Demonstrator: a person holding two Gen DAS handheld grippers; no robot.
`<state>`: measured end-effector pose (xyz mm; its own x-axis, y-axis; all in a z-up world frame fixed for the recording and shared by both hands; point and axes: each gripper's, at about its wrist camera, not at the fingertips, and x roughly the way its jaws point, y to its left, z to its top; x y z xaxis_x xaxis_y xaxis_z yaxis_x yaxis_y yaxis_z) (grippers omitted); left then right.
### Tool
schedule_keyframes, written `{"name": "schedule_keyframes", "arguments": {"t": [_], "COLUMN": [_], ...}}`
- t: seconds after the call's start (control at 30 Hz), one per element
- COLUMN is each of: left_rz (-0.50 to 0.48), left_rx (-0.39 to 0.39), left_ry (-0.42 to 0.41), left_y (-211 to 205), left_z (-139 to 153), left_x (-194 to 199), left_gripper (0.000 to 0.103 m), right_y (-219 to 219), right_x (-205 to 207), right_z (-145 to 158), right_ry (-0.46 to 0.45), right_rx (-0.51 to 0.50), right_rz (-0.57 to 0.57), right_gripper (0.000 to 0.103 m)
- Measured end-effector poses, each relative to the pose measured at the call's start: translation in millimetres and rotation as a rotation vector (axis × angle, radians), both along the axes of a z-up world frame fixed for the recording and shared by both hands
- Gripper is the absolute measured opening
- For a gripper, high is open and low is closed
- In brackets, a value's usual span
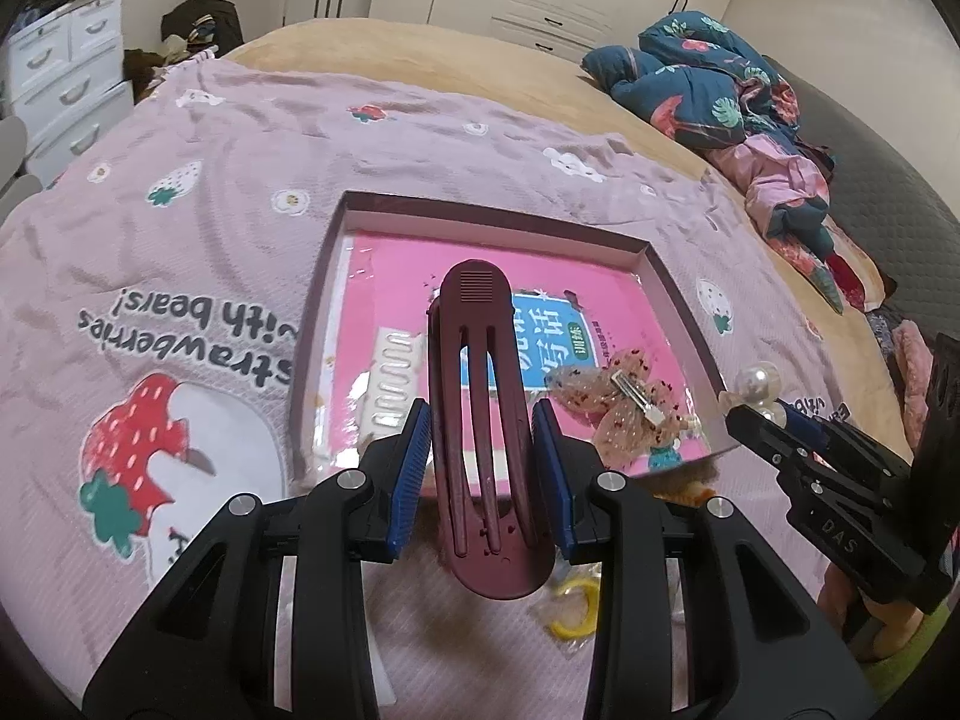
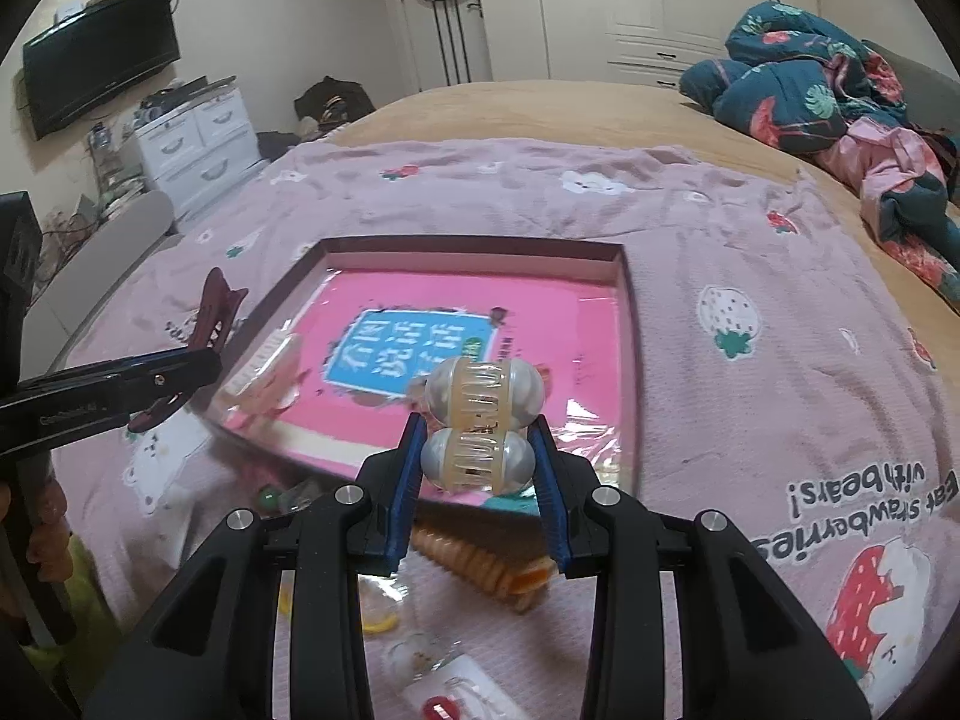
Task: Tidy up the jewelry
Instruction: 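Carry both clips over the box and open both tools to drop them inside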
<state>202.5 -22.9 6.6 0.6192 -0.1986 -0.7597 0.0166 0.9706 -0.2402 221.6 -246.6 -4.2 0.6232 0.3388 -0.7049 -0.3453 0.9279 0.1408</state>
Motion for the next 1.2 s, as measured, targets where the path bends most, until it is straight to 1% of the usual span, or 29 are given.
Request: {"name": "schedule_keyframes", "arguments": {"t": [0.43,0.5,0.63,0.9,1.2], "left_rz": [-0.054,-0.062,-0.081,-0.080,-0.059], "left_rx": [-0.002,-0.004,-0.001,0.009,0.012], "left_ry": [0.050,0.058,0.073,0.103,0.115], "left_y": [-22.6,-24.7,-29.6,-29.9,-17.8], "left_z": [-24.7,-28.4,-36.0,-49.3,-51.7], "left_x": [32.0,35.5,41.4,46.6,40.2], "left_gripper": [0.026,0.020,0.019,0.019,0.019], "right_y": [-21.7,-22.7,-24.6,-20.3,-1.9], "right_x": [26.3,29.2,33.7,41.4,44.2], "right_z": [-14.6,-16.8,-20.8,-31.2,-45.5], "right_ry": [0.019,0.023,0.029,0.052,0.089], "right_rx": [-0.029,-0.033,-0.041,-0.042,-0.043], "right_rz": [-0.071,-0.074,-0.080,-0.066,-0.025], "right_gripper": [0.033,0.033,0.033,0.033,0.034]}}
